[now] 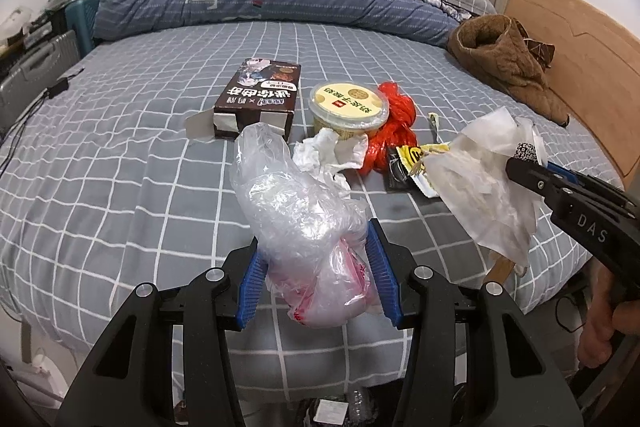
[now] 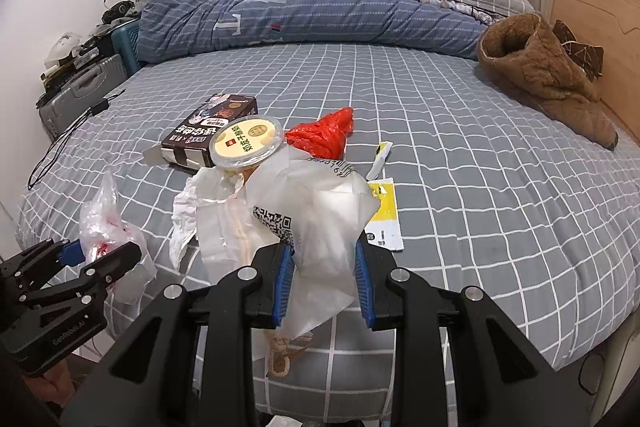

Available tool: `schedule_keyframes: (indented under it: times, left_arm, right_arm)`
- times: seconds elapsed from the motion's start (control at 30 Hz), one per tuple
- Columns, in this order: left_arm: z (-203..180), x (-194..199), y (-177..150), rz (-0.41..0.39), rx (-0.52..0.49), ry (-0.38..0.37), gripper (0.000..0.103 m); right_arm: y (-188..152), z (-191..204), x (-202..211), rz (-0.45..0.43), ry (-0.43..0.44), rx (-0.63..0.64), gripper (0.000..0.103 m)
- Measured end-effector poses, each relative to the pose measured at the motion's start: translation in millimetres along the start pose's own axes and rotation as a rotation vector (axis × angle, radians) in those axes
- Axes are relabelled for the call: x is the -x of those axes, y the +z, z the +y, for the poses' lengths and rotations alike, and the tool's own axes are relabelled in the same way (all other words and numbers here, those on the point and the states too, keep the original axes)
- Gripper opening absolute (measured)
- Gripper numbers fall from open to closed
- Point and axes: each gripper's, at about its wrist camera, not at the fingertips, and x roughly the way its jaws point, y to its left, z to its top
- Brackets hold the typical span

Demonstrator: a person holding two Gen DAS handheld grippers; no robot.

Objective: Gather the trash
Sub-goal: 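Carry both held bags off the bed down over the black bin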

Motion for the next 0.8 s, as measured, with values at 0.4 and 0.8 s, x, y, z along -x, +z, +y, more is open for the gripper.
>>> schedule_keyframes:
  times: [0.4, 0.8]
  left_arm:
    - [-8, 17, -13, -0.009, -0.010, 0.024, 0.047]
    - [-6, 33, -32, -0.007, 0.004, 0.042, 0.047]
  right_arm:
    - [-18, 2, 18, 0.016, 0.010, -0.017, 0.026]
    - [-32, 10, 41, 0.013, 0.020, -0.015, 0.026]
